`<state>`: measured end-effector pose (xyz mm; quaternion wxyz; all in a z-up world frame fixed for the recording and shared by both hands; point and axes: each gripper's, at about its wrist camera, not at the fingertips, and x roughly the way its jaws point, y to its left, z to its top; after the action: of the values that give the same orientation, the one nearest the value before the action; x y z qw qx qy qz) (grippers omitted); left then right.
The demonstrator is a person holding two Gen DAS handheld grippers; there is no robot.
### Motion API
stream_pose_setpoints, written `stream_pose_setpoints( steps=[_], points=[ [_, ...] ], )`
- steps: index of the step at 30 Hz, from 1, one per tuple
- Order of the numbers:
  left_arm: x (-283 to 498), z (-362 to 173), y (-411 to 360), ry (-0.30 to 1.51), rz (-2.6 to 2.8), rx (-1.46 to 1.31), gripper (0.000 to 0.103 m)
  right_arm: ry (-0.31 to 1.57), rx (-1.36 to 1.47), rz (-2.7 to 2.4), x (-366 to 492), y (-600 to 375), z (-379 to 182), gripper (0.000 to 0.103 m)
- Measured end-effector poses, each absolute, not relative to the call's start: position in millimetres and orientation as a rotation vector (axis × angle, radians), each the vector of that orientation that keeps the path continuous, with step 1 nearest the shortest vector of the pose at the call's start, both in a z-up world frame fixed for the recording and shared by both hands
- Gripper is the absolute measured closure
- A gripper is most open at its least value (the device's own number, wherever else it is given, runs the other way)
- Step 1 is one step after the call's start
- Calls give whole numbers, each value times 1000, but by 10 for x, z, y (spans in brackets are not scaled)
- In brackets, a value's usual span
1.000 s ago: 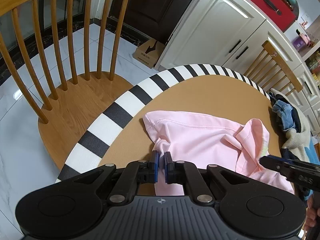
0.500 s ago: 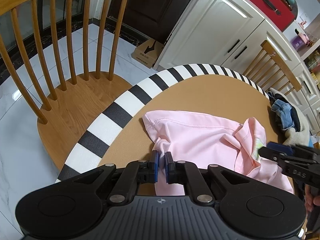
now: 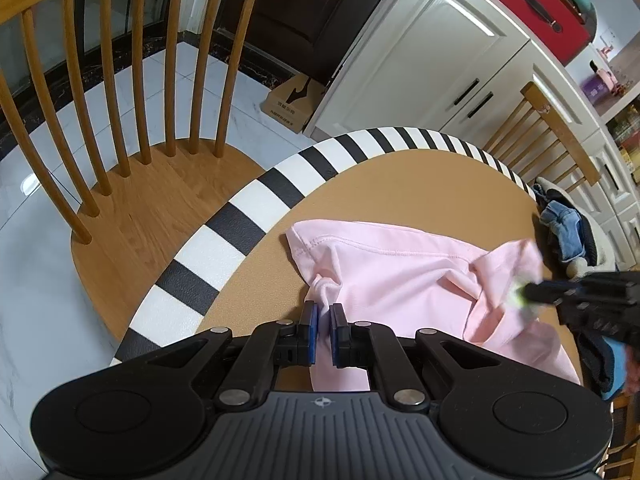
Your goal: Fold clothes
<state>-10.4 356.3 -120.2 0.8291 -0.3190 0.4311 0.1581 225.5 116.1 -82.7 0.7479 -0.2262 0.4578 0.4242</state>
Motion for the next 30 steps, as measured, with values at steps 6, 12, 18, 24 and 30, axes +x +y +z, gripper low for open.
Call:
stream_pose_setpoints(
  steps=[6,12,18,24,30],
  points=[
    [-91,-1198,3565,915,339,-667,95,931,-435,806,2642,897,-476,96],
    [-31,-1184,3539,883,373,-616,95,856,-413,648,3129,732,-359,96],
    [94,-1171,3543,864,382,-622,95,811,-450,430,3527,652,-642,96],
    [145,-1144,3526,833,409,-596,95,751,-578,369,3537,791,-997,95],
    [331,-1141,3596,787,468,-537,95,662,-621,312,3407,967,-917,62]
  ],
)
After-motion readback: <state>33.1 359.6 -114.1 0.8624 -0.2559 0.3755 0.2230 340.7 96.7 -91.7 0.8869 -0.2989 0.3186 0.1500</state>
